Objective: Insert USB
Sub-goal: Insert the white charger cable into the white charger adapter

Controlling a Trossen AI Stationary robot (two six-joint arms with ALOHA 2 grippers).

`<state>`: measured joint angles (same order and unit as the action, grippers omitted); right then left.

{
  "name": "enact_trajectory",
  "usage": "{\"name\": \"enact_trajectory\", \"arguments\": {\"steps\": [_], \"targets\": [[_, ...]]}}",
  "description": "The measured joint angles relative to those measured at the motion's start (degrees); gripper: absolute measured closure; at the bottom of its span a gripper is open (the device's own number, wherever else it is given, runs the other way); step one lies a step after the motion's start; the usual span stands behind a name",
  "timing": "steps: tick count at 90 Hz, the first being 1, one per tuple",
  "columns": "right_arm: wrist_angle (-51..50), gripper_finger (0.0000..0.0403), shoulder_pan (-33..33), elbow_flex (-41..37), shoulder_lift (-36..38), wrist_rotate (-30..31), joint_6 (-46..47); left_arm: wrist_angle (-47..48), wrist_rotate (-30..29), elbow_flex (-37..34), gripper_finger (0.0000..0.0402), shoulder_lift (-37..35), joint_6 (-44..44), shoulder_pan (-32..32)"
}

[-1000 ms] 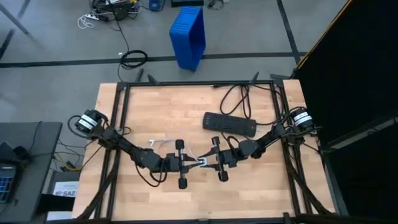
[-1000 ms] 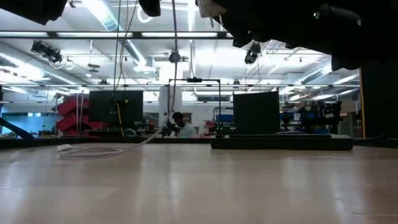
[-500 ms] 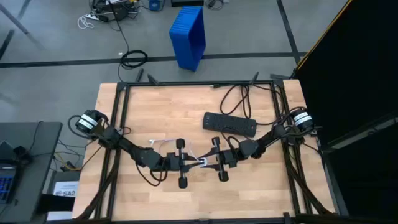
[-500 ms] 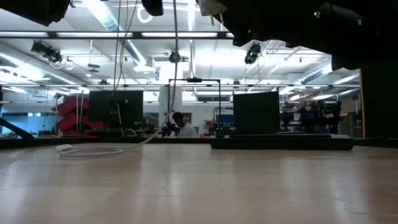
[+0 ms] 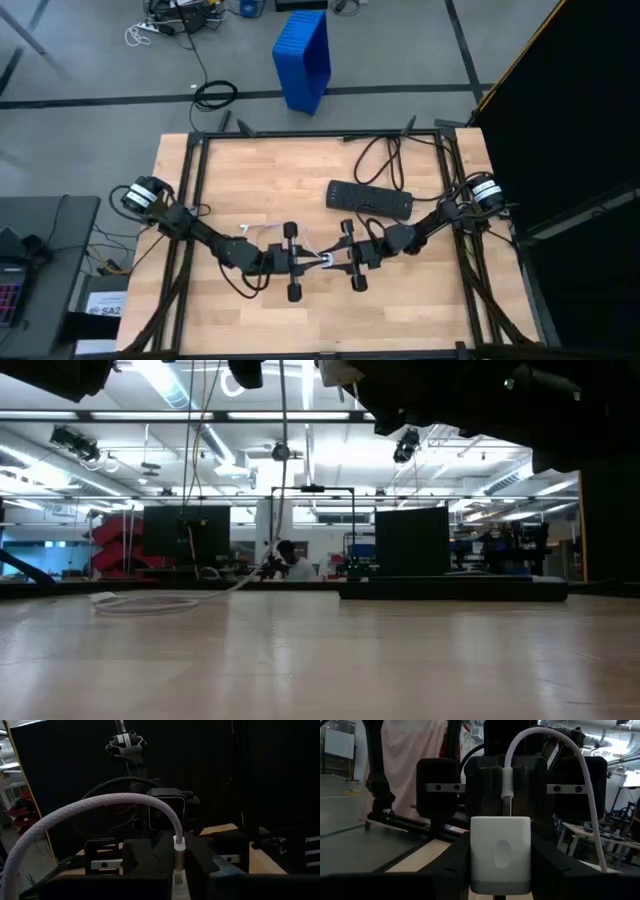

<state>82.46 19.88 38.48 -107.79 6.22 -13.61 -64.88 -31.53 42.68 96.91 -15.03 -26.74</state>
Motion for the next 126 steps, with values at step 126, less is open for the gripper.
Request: {"name": "enact_trajectory", "arguments": {"steps": [126], "targets": [[1.33,0.0289,0.26,-0.09,0.11,-0.15,-0.44,5.9,-4.05,0.11,0.0398,-0.01,4.31,0.37]]}}
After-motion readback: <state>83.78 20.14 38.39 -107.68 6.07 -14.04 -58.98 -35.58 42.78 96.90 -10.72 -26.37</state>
